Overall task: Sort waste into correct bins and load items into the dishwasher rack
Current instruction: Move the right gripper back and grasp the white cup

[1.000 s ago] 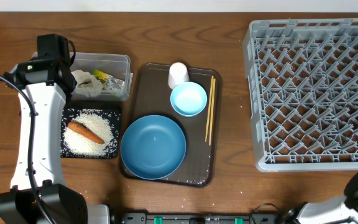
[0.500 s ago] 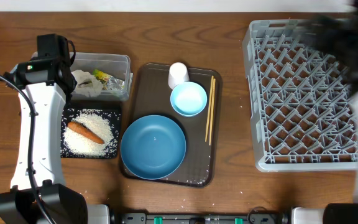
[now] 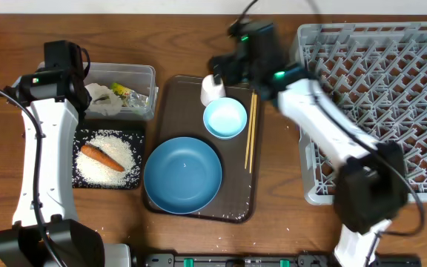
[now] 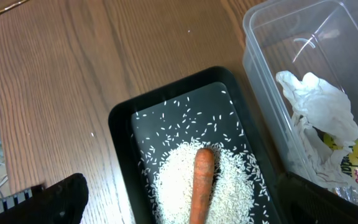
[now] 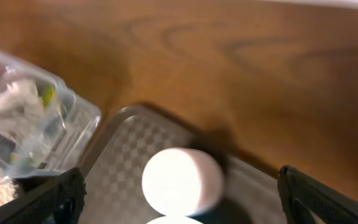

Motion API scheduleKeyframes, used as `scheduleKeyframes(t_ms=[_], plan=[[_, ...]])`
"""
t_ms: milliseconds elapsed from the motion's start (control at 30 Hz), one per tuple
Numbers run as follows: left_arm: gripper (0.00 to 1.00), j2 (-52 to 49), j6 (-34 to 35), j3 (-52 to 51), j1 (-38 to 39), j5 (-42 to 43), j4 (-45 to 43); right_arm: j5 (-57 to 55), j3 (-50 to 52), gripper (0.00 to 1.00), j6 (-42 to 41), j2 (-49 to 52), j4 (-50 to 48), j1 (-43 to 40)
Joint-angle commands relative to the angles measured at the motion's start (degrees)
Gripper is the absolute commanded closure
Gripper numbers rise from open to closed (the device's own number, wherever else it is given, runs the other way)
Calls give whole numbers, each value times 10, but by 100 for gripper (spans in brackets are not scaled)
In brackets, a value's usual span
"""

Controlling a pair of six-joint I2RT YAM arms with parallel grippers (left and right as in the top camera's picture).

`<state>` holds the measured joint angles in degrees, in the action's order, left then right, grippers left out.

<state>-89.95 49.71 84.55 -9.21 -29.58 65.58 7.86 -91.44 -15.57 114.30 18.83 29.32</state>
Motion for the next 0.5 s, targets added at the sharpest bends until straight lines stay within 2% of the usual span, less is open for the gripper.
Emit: scheduleKeyframes(t_ms=[0,467], plan=[[1,-2,5,0,0,-13,2,-34,-4,2,-5,25,-17,19],[1,-2,5,0,0,-13,2,-80,-4,1,-12,87,-31,57]])
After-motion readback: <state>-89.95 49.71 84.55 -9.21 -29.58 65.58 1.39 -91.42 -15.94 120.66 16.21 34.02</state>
